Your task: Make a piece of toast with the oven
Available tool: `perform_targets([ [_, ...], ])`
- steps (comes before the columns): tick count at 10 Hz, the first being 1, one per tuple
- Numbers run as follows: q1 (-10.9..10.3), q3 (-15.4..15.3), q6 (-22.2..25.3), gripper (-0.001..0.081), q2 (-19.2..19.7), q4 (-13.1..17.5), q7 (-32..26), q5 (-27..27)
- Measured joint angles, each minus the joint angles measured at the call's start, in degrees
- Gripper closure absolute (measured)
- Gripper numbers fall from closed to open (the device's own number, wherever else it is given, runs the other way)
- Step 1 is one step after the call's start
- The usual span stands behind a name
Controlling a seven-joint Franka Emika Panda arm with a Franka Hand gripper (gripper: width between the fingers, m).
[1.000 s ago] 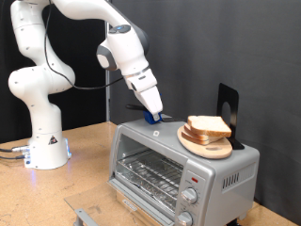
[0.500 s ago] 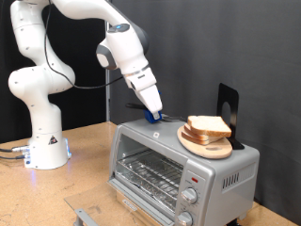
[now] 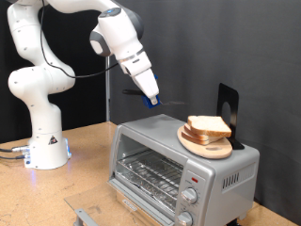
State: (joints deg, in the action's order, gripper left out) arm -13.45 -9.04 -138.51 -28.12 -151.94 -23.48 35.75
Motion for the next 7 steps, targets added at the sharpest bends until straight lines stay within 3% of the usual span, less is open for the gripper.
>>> perform_targets([
  [2,-0.29,1.33,-1.35,0.0322,-0.33,0.05,-0.24,6.53],
  [4,0.21,3.33,-6.01,0.0322,-1.87,-0.12,0.89,13.01],
  [5,1.69,3.77,-7.21,0.0322,-2.80,-0.38,3.67,13.11],
  [7,6.64,3.94,-6.42,0.0321,-4.59,-0.93,8.63,9.58],
])
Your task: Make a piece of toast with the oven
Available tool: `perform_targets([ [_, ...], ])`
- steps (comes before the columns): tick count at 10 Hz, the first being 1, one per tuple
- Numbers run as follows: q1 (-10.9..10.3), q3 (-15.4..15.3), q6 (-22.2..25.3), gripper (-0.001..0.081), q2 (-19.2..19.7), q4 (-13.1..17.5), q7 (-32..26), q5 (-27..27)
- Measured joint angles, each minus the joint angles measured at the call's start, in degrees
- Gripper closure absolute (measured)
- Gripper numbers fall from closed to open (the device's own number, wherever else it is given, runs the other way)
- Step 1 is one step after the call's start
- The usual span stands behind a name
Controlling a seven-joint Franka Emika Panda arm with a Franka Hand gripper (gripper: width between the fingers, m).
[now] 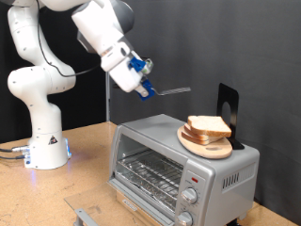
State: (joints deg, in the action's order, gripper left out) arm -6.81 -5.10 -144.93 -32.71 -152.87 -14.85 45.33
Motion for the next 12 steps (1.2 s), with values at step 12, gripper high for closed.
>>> perform_targets([
  [12,7.52,2.11,0.13,0.0321,1.10,-1.74,7.81,-3.94],
])
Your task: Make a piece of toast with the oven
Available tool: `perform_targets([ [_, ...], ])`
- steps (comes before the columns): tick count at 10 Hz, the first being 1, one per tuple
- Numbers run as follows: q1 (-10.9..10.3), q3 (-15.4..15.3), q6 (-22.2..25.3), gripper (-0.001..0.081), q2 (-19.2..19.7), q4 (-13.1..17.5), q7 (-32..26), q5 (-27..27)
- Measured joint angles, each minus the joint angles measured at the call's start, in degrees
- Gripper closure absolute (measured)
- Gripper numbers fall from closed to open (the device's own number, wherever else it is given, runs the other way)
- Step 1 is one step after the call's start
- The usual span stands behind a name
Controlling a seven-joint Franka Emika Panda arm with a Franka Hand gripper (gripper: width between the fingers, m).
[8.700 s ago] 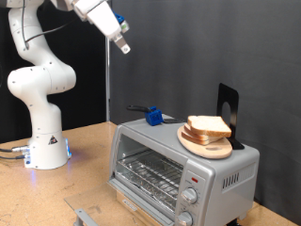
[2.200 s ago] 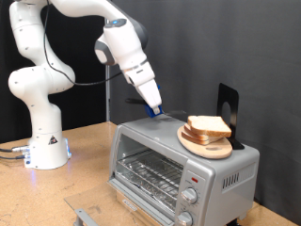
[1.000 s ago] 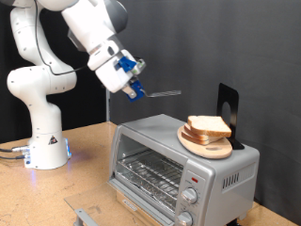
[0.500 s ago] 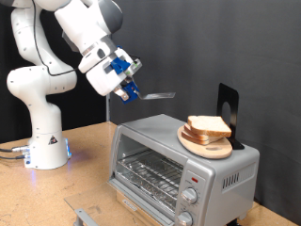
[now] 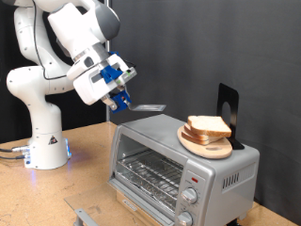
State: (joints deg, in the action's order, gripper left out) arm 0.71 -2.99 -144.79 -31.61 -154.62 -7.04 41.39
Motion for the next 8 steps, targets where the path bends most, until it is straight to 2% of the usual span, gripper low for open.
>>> perform_targets([
  [7,0.84,0.64,0.74,0.0321,0.72,-0.32,-2.78,-1.03],
  [8,1.16,0.28,1.81,0.0321,0.75,-0.16,-1.90,-3.39],
])
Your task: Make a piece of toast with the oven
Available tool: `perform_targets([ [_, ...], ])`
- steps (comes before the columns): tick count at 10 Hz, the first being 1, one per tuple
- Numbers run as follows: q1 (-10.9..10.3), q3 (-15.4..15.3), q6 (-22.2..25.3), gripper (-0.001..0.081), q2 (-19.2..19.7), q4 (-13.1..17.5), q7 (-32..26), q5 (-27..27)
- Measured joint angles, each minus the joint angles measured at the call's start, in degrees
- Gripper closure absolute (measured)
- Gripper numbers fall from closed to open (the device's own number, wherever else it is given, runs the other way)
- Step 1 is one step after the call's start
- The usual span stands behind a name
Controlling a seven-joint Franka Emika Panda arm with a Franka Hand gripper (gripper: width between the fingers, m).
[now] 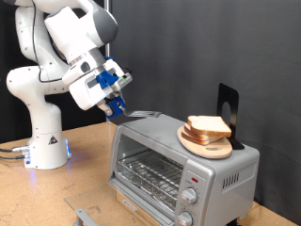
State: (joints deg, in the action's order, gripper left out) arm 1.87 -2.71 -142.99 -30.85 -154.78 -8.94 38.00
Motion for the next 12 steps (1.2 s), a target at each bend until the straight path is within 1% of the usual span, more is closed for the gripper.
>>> perform_targets([
  [2,1.86,-2.04,4.65,0.0321,0.44,1.80,4.78,-7.58],
  [3,2.53,-2.74,6.73,0.0321,0.88,3.06,6.70,-9.81],
  [5,2.98,-2.83,11.00,0.0321,1.27,5.55,8.07,-11.86],
  [8,3.72,-1.82,20.92,0.0321,1.26,10.37,8.10,-14.82],
  [9,4.02,-1.59,23.20,0.0321,1.66,11.51,8.09,-15.39],
  [10,4.02,-1.64,22.68,0.0321,1.70,11.29,8.09,-15.28],
  [11,4.05,-1.98,23.14,0.0321,1.80,11.25,8.59,-16.37],
  [12,4.11,-2.83,23.38,0.0321,2.04,11.45,10.29,-17.84],
])
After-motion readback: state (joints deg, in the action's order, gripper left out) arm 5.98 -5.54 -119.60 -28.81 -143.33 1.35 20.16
